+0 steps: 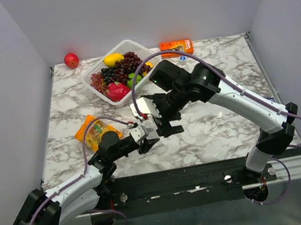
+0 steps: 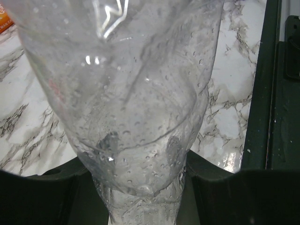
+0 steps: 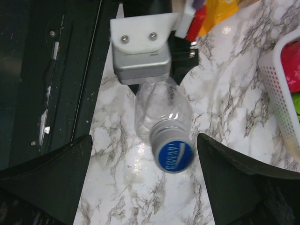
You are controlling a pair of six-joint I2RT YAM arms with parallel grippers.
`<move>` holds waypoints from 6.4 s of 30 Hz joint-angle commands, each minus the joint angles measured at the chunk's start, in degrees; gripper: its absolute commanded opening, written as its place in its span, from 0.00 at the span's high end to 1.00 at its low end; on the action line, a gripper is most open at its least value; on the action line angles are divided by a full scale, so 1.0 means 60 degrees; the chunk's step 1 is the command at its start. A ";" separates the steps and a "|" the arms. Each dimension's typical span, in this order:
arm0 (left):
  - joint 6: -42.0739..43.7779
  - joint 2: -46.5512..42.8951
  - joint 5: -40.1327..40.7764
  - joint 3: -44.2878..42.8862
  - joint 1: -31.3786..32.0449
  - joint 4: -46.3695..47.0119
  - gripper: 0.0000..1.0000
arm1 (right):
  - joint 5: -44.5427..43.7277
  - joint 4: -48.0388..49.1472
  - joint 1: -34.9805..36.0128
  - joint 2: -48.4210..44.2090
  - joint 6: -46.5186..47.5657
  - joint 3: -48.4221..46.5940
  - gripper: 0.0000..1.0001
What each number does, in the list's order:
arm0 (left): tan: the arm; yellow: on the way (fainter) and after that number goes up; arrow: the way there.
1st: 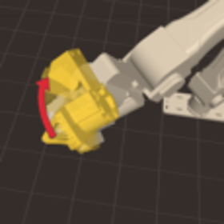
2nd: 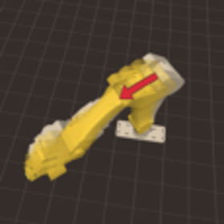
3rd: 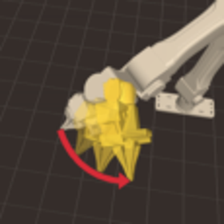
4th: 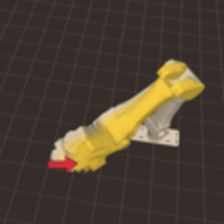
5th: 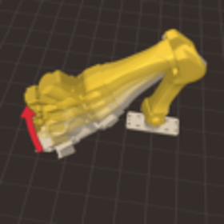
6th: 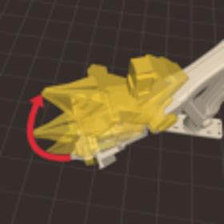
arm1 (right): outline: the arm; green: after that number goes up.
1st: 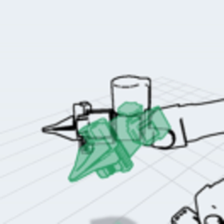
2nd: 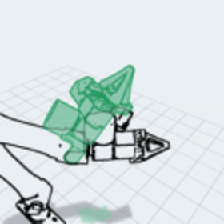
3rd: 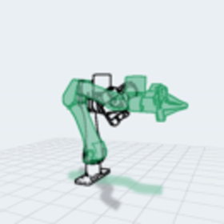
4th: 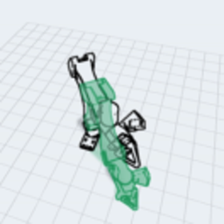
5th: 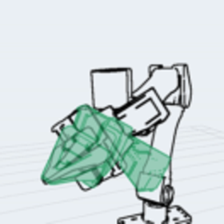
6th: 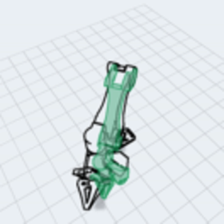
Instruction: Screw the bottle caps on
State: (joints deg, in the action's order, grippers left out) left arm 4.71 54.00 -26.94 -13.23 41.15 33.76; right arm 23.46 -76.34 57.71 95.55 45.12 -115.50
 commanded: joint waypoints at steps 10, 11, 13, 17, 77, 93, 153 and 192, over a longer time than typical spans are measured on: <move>-0.1473 0.0097 0.0154 -0.0504 -0.0734 0.0233 1.00 | -0.0863 -0.1310 0.0240 -0.0967 -0.0225 0.1217 0.01; -0.1473 0.0097 0.0139 -0.0504 -0.0778 0.0219 1.00 | -0.0965 -0.1325 0.0240 -0.1070 -0.0269 0.1363 0.00; -0.1386 0.0083 0.0110 -0.0475 -0.0851 0.0233 1.00 | -0.1141 -0.1355 0.0240 -0.1421 -0.0371 0.1889 0.00; -0.1108 0.0140 -0.0139 -0.0431 -0.0852 0.0292 1.00 | -0.1405 -0.1048 0.0240 -0.1701 -0.0518 0.2507 0.01; 0.0006 0.0141 -0.1033 -0.0460 -0.0837 -0.0470 1.00 | -0.2577 0.2058 0.0679 -0.0617 0.0580 0.1071 0.40; 0.0504 -0.0020 -0.0859 -0.0154 -0.0837 -0.0046 1.00 | -0.2242 0.1869 0.0650 -0.0822 0.0082 0.1351 0.58; 0.0900 -0.0065 0.2235 -0.0343 -0.0500 -0.0045 1.00 | -0.0907 0.1780 -0.0625 0.0423 -0.4430 0.0780 0.60; 0.2672 0.0785 -0.1457 -0.1617 -0.0500 -0.2755 1.00 | 0.1025 0.0272 -0.0801 -0.2243 0.3536 0.1672 0.18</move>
State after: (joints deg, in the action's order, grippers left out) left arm 17.54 57.95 -31.59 -20.93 38.26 19.94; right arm 23.79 -71.18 51.88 81.91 58.11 -106.85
